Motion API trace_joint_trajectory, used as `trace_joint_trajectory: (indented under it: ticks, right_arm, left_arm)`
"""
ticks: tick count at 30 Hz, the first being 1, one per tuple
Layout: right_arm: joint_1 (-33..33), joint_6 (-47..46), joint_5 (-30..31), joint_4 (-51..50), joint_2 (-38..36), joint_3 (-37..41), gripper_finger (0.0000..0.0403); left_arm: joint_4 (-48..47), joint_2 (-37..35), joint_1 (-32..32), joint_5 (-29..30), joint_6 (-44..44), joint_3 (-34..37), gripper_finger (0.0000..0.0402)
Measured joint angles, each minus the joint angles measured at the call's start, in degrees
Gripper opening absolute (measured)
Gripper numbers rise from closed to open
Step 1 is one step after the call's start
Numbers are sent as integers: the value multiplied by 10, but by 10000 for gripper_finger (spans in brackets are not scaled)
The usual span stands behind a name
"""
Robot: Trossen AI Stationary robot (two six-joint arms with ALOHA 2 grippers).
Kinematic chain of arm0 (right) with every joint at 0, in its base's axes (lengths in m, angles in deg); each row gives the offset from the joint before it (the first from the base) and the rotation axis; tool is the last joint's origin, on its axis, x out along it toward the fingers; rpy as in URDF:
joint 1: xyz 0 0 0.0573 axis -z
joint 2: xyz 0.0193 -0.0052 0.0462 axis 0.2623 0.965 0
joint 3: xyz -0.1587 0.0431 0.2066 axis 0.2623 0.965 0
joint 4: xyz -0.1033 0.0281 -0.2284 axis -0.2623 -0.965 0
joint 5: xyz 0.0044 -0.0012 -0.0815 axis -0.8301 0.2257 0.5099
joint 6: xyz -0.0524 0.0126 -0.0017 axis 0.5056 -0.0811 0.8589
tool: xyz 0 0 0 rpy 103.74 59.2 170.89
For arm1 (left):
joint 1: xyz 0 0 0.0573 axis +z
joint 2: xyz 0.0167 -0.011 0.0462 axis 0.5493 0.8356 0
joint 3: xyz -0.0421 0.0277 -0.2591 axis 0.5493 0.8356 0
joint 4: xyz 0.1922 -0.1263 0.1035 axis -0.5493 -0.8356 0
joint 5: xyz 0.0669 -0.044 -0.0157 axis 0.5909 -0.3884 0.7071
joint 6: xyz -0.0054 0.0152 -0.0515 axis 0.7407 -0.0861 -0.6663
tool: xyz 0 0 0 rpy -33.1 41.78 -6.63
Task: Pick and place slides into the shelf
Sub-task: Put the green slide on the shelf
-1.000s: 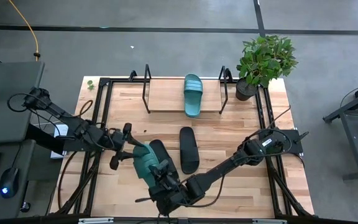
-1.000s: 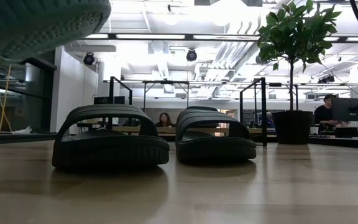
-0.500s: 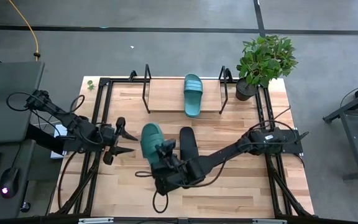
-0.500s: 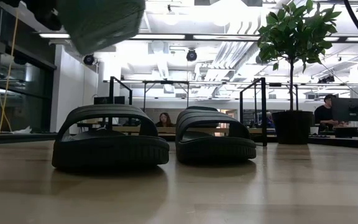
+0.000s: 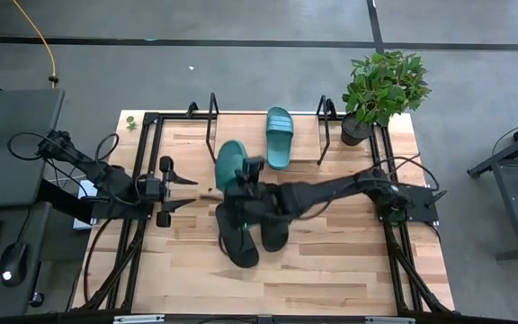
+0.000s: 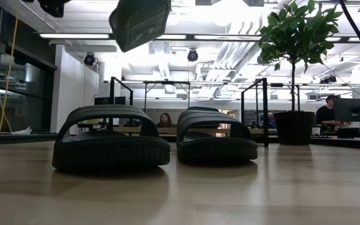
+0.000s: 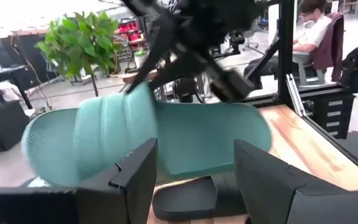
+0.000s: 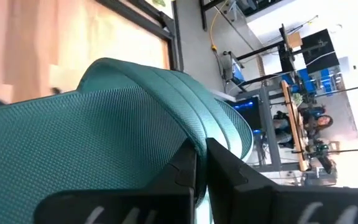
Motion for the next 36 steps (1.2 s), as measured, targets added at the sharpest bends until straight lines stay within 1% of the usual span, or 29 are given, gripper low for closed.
trace_joint_trajectory:
  ticks: [4,6,11,13,15,20,27,31,34,36]
  right_arm:
    - [37,26,-31,8,-25,0,0]
    - [57,39,-56,18,-36,0,0]
    - [112,84,-150,74,-58,1,0]
    - [136,95,-193,105,-66,1,0]
    - [159,97,-221,123,-72,1,0]
    - [207,111,-236,128,-76,1,0]
    - [270,81,-312,129,-77,1,0]
    - [292,74,-316,130,-77,1,0]
    - [300,71,-343,131,-78,1,0]
    - [304,68,-348,132,-83,1,0]
  left_arm:
    - [-20,0,0,1,15,-19,193]
    - [-29,0,0,9,23,-25,193]
    - [-31,0,0,43,46,-26,193]
    - [-31,1,0,50,48,-26,193]
    - [-31,1,0,51,48,-26,193]
    - [-33,1,0,51,40,-26,193]
    - [-51,1,0,54,18,-26,193]
    - [-63,1,0,55,9,-26,193]
    - [-63,1,0,55,9,-26,193]
    - [-63,1,0,55,9,-26,193]
